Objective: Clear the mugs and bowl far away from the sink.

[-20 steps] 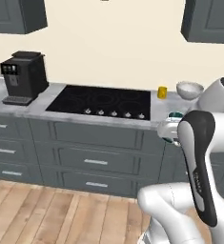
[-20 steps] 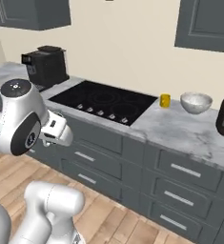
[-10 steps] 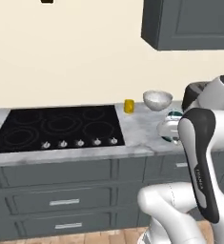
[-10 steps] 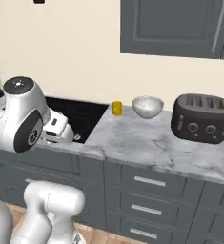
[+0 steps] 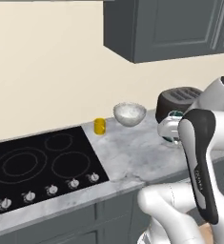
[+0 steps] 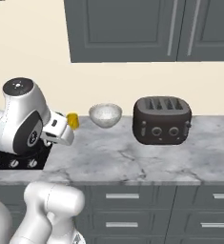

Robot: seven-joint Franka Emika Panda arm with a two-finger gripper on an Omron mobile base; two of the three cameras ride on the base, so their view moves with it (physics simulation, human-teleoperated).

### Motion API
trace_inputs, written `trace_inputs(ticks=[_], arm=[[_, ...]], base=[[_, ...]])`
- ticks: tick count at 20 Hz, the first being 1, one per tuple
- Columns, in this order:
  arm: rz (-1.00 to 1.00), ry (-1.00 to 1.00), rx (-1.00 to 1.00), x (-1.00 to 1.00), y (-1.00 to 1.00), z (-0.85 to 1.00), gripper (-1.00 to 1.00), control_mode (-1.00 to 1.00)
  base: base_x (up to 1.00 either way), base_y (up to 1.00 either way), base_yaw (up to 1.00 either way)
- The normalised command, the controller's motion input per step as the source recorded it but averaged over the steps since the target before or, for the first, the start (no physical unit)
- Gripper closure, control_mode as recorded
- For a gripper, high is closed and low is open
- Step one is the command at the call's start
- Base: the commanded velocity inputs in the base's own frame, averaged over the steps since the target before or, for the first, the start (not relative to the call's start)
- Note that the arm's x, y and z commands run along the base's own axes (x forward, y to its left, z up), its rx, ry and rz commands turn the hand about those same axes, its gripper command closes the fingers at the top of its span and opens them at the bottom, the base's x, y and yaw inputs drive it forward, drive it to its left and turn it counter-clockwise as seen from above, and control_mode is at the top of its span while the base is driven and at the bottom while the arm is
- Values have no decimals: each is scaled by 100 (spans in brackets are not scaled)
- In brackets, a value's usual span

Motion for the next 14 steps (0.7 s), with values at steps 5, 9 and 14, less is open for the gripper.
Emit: trace_inputs(ticks=[5,9,14], arm=[[0,0,0,0,0,0,100,100],[0,0,0,0,0,0,100,100],[0,0,0,0,0,0,100,100]], base=[[56,7,-8],[25,-13,7],[10,-33,28]])
